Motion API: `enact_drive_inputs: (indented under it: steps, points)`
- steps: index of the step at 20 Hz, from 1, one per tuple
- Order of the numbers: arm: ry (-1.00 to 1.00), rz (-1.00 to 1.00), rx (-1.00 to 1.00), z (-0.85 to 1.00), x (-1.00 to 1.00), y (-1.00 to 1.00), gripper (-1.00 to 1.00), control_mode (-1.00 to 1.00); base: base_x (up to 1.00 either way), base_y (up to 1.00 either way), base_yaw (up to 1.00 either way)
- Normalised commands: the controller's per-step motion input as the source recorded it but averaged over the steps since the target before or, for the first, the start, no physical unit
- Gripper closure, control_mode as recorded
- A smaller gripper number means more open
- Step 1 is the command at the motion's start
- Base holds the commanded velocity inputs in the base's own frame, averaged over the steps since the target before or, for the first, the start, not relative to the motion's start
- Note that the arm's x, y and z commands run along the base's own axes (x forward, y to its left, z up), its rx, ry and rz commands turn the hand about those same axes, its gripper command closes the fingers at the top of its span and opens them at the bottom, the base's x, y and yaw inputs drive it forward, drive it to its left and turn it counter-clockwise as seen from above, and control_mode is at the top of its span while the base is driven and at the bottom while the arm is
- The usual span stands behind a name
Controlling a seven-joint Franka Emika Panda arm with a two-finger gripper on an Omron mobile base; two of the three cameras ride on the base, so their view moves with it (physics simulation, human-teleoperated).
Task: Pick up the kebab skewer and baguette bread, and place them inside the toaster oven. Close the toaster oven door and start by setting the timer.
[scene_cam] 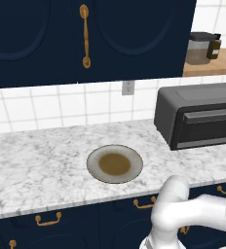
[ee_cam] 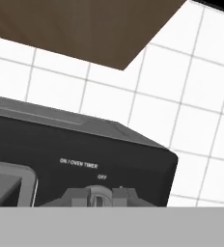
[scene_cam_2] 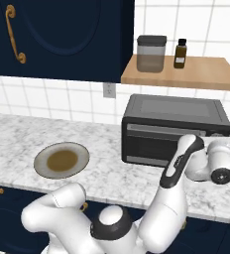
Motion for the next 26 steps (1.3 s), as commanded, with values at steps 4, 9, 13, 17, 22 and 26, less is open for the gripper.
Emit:
enact_drive_inputs:
  steps: [4,9,13,17,22,26]
  points:
    - [0.11,-0.17,0.16,-0.56,0.16,0.15,1.0,-1.0,0.0,0.0,0.0]
    - [0.09,-0.16,0.17,-0.6,0.19,0.01,1.0,-1.0,0.0,0.0,0.0]
    - [0.09,-0.17,0.19,-0.61,0.21,0.0,1.0,-1.0,0.0,0.0,0.0]
    - [0.04,-0.2,0.24,-0.51,0.32,0.0,1.0,-1.0,0.0,0.0,0.0]
    - [0.0,-0.27,0.32,-0.57,0.28,0.0,1.0,-1.0,0.0,0.0,0.0]
    - [0.0,-0.31,0.37,-0.59,0.24,0.03,1.0,-1.0,0.0,0.0,0.0]
